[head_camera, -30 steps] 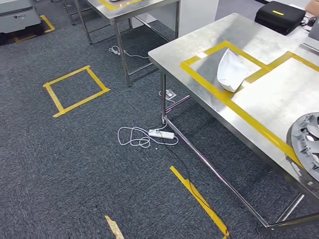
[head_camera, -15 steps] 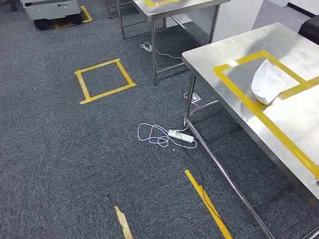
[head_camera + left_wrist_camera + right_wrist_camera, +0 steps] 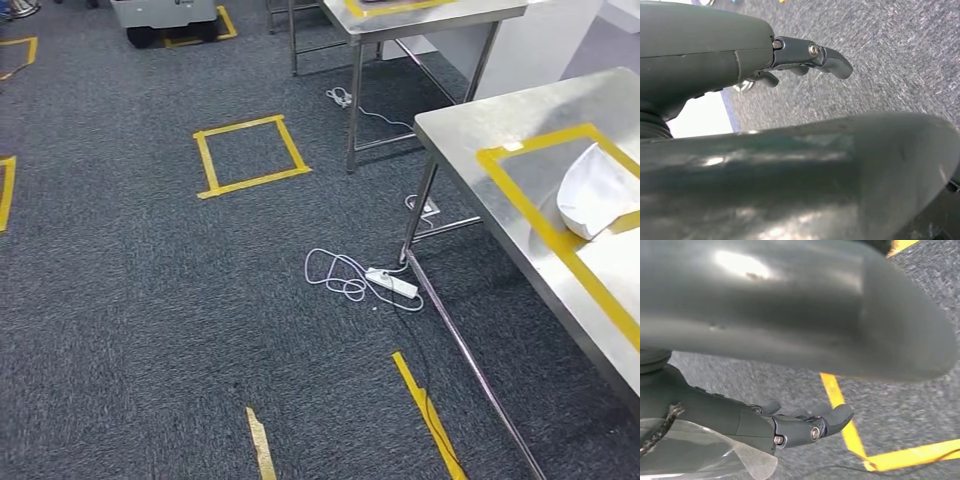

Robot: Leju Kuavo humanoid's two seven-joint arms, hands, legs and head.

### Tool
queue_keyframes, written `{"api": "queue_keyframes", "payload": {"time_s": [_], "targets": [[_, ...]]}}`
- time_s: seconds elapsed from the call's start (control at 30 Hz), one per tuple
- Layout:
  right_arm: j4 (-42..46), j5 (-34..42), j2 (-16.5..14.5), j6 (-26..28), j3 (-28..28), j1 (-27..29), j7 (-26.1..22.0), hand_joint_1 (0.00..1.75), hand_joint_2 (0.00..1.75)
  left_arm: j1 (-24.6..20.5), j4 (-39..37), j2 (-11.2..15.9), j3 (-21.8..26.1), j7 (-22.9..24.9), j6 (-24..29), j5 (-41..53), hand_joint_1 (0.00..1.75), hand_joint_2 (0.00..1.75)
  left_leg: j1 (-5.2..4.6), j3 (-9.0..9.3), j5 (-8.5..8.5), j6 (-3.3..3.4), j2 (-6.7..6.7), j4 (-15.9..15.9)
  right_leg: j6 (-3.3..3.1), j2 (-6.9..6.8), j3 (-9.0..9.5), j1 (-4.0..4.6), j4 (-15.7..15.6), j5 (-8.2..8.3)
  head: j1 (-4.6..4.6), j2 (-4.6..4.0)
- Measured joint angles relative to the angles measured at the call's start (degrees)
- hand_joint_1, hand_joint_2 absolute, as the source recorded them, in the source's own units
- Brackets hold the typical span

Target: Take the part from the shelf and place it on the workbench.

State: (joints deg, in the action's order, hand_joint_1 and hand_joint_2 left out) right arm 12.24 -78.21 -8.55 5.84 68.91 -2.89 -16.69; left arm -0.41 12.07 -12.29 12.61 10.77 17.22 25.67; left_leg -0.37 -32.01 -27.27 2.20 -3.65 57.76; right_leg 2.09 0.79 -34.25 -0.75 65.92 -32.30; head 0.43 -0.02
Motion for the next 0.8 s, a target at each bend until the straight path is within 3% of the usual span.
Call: {"api": "queue_keyframes", "payload": {"time_s": [0.03,0.1,0.17,0.2,0.23,0.27,0.3,0.37,0.43,0.53,0.6,0.7,0.73,0.77,0.8], "targets": [[0.0,0.0,0.0,0.0,0.0,0.0,0.0,0.0,0.0,-0.1,0.0,0.0,0.2,-0.2,0.0,0.0,0.0,0.0,0.04,-0.18,0.07,-0.39,-0.77,0.1,-0.21,1.05,1.34,-0.07,-2.7,0.85,-0.01,0.0],[0.0,0.1,-0.1,0.0,0.0,0.0,-0.2,0.0,0.0,-0.2,0.0,0.1,0.7,-0.7,0.4,-0.3,0.0,0.0,0.08,-1.91,-1.78,-1.76,-0.02,3.2,-1.4,1.44,4.06,-0.22,-8.0,2.44,-0.32,0.0],[0.0,0.2,-0.1,0.2,0.1,0.1,-0.2,0.0,0.0,-0.2,0.0,0.2,1.2,-1.0,0.9,-0.5,0.0,0.0,0.16,-5.53,-5.68,-2.9,2.3,10.8,-2.51,-0.67,4.75,-0.1,-9.0,2.3,-0.63,0.0],[0.1,0.1,-0.1,0.5,0.1,0.2,-0.2,0.0,0.0,-0.2,0.0,0.2,1.4,-1.0,1.1,-0.4,0.0,0.0,0.24,-7.19,-7.14,-3.06,2.83,14.4,-2.62,-1.43,4.78,0.03,-9.0,2.2,-0.62,0.0],[0.1,0.0,-0.1,1.2,0.1,0.2,-0.2,0.0,0.0,-0.1,0.0,0.2,1.5,-1.0,1.3,-0.2,0.0,0.0,0.31,-8.16,-7.66,-3.13,3.1,16.6,-2.67,-2.07,4.82,0.12,-9.0,2.12,-0.61,0.0],[0.1,-0.2,-0.1,2.2,0.1,0.1,-0.2,0.0,0.0,0.0,0.0,0.2,1.6,-1.0,1.5,0.2,0.0,0.0,0.34,-8.03,-6.98,-3.11,3.24,16.6,-2.67,-2.54,4.89,0.19,-9.0,2.04,-0.62,0.0],[0.1,-0.4,-0.1,3.4,0.1,0.0,-0.2,0.0,0.0,0.1,0.0,0.2,1.7,-0.9,1.6,0.7,0.0,0.0,0.34,-6.76,-5.32,-2.97,3.32,14.3,-2.64,-2.84,5.01,0.24,-9.0,1.96,-0.62,0.0],[0.2,-0.6,-0.2,6.0,0.1,-0.2,0.6,0.0,0.0,0.2,0.0,0.2,1.7,-0.9,1.6,1.6,0.0,0.0,0.17,-2.47,-1.57,-2.4,3.59,6.4,-2.49,-3.23,5.2,0.32,-9.0,1.77,-0.61,0.0],[0.2,-0.6,-0.3,7.8,0.2,-0.5,2.5,0.0,0.0,0.1,0.0,0.2,1.7,-0.8,1.5,2.0,0.0,0.0,-0.11,0.11,-0.46,-1.86,3.9,1.2,-2.1,-3.36,5.19,0.47,-8.9,1.61,-0.57,0.0],[0.2,-1.0,-0.4,8.9,0.2,-0.6,4.8,0.0,0.0,0.2,0.0,0.2,1.9,-0.9,1.4,1.6,0.0,0.0,-0.13,0.38,-0.6,-1.34,3.88,0.0,-1.3,-3.46,5.1,0.49,-8.9,1.52,-0.56,0.0],[0.2,-1.3,-0.5,9.6,0.2,-0.7,5.3,0.0,0.0,0.2,0.0,0.1,2.0,-1.1,1.5,1.3,0.0,0.0,0.14,0.67,-0.28,-0.76,3.8,-0.6,-0.85,-2.6,4.18,0.42,-7.0,0.05,-0.44,0.0],[0.2,-2.1,-0.5,10.8,0.2,-0.7,6.5,0.0,0.0,0.1,0.0,0.0,2.2,-1.3,1.6,1.2,0.0,0.0,0.2,0.7,-0.19,-0.3,3.63,-0.9,-0.41,-1.09,-1.22,0.25,3.6,-4.78,-0.21,0.0],[0.2,-2.5,-0.6,11.7,0.2,-0.6,7.3,0.0,0.0,0.1,0.0,0.0,2.3,-1.4,1.7,1.1,0.0,0.0,0.16,0.72,-0.22,-0.25,3.54,-0.9,-0.28,-0.98,-2.96,0.19,6.7,-5.56,-0.21,0.0],[0.2,-3.0,-0.6,12.6,0.1,-0.5,8.1,0.0,0.0,0.1,0.0,0.0,2.3,-1.5,1.9,0.9,0.0,0.0,0.15,0.77,-0.26,-0.24,3.42,-0.9,-0.18,-0.95,-3.78,0.14,7.8,-5.2,-0.2,0.0],[0.2,-3.4,-0.6,13.5,0.1,-0.5,9.1,0.0,0.0,0.1,0.0,0.0,2.5,-1.7,2.1,0.8,0.0,0.0,0.17,0.87,-0.31,-0.29,3.28,-0.8,-0.1,-0.95,-3.46,0.07,6.5,-3.68,-0.19,0.0]]}}
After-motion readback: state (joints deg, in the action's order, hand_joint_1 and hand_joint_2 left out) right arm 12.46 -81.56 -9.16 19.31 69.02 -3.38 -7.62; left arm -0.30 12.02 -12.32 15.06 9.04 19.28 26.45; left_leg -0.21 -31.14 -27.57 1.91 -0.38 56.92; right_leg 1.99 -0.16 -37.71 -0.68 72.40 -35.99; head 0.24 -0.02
